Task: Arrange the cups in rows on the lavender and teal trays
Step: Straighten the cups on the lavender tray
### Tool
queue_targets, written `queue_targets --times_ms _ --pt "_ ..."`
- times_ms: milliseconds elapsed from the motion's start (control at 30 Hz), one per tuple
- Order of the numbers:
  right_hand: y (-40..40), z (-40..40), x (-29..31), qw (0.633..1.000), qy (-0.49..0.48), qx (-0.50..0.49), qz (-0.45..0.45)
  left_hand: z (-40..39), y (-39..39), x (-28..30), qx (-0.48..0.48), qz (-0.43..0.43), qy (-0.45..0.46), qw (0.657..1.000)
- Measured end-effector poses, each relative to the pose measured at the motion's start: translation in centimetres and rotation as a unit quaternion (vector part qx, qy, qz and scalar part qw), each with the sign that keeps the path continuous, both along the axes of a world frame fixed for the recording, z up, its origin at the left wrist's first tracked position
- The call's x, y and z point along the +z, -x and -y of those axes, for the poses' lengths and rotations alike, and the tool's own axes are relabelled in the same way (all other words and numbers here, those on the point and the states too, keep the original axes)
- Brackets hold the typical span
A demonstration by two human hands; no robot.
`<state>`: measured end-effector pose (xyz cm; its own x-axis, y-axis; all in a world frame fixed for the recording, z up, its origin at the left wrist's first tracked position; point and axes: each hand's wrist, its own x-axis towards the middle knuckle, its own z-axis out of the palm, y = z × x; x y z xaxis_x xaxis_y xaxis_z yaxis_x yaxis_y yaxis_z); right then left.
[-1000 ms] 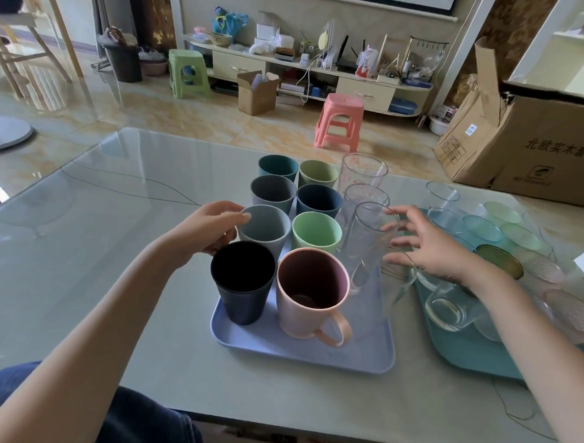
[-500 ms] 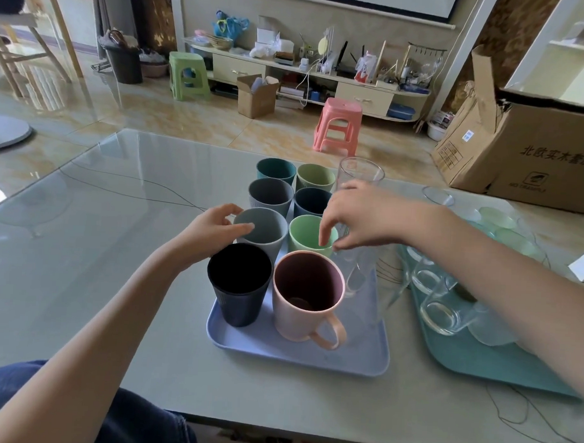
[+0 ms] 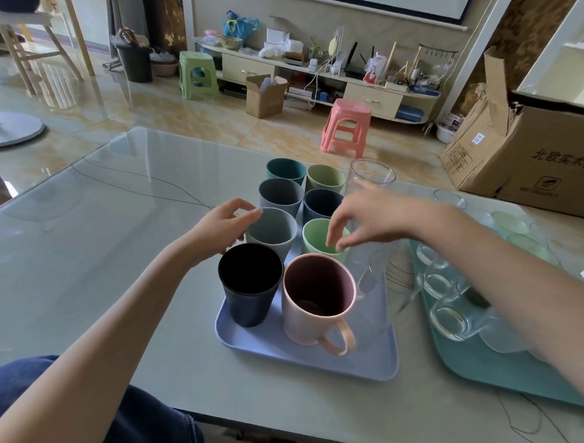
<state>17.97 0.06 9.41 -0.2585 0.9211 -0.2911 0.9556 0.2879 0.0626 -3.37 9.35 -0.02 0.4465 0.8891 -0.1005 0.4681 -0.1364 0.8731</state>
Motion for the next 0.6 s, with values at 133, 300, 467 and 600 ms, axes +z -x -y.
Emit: queue_targets --times_ms 133,300,467,600 --pt "-4.2 0.9 2.6 0.972 -0.126 -0.121 -0.154 -0.9 -0.3 0.7 0.015 0.035 -0.084 0.996" --pt "-9.6 2.3 -0.5 0.964 -0.088 -0.223 -0.115 -2.5 -1.6 1.2 -0.032 -0.007 -0.09 0.995" --pt "-9.9 2.2 -2.8 0.965 -0.124 -0.2 -0.117 -3.2 -2.8 0.8 -0.052 -0.078 -0.076 0.993" --pt "-9.6 1.2 -3.8 0.959 -0.157 -0.19 -0.14 -3.6 -3.2 1.0 -0.044 -0.108 -0.1 0.988"
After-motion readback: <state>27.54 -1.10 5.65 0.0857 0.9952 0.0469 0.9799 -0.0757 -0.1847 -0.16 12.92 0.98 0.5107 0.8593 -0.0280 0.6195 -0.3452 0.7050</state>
